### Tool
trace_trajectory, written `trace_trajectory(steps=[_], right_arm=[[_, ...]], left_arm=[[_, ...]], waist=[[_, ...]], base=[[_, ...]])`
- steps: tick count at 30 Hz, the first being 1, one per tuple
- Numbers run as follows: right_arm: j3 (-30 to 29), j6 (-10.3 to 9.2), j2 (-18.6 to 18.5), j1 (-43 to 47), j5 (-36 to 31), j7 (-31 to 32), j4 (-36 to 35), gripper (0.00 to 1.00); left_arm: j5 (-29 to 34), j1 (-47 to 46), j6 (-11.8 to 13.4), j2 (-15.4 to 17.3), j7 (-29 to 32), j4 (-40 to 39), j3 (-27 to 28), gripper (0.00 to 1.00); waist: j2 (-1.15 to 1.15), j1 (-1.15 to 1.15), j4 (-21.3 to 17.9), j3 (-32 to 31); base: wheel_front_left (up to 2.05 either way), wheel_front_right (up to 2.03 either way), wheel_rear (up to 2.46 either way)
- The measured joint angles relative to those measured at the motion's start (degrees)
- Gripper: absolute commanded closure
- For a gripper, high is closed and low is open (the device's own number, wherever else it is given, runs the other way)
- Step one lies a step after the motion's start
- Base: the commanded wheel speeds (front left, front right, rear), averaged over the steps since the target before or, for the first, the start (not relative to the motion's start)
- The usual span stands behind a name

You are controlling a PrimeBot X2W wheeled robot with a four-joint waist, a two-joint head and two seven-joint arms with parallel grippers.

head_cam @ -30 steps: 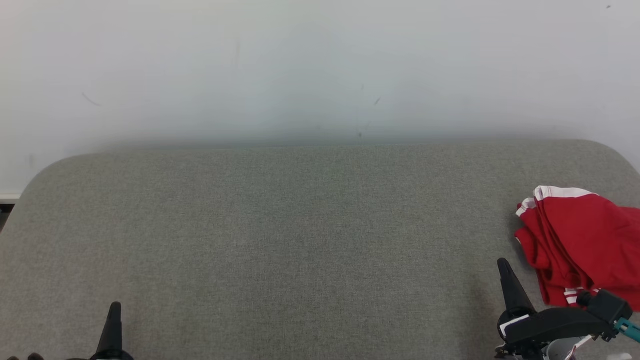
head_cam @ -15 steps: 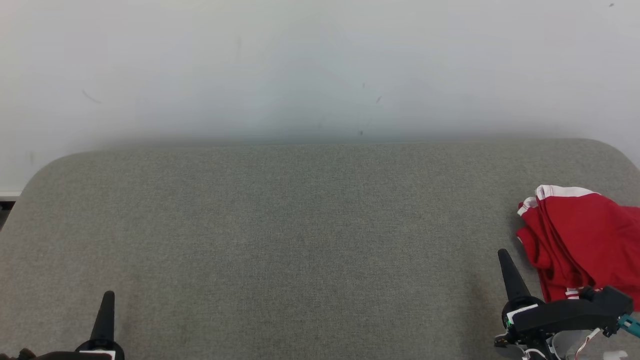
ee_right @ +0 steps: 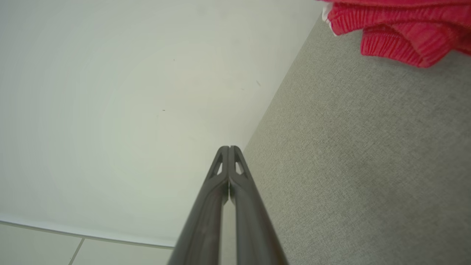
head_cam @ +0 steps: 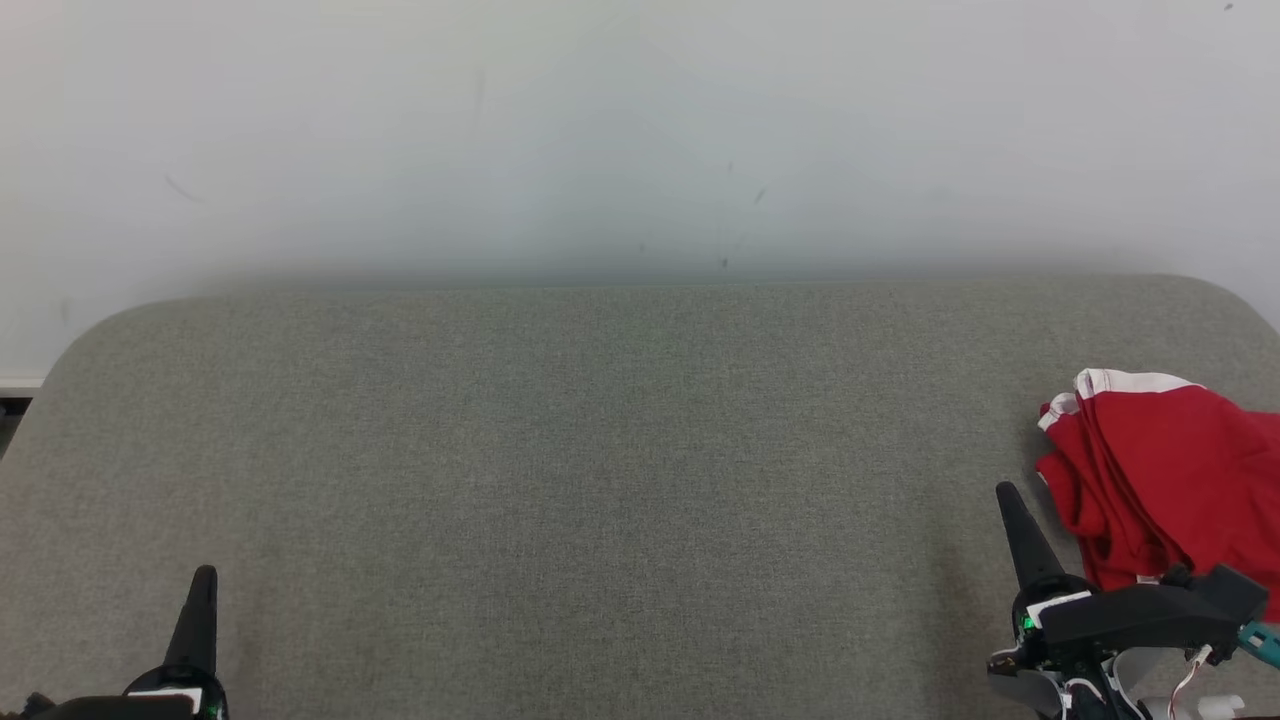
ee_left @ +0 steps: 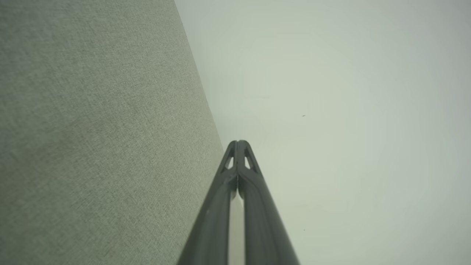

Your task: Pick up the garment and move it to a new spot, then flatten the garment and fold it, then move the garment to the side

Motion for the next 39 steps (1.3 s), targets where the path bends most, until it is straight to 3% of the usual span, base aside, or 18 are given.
trace_trajectory(steps=[39], right_arm=[[-0.04,-0.03,-0.14,-2.18,16.40,3.30,-1.38,1.00]], left_arm=[[-14.10,-2.51,-2.04,-1.29,4.97,-0.22,4.87,1.00]], waist=[[0.00,0.00,0.43,0.78]], base=[[0.00,0.00,0.00]])
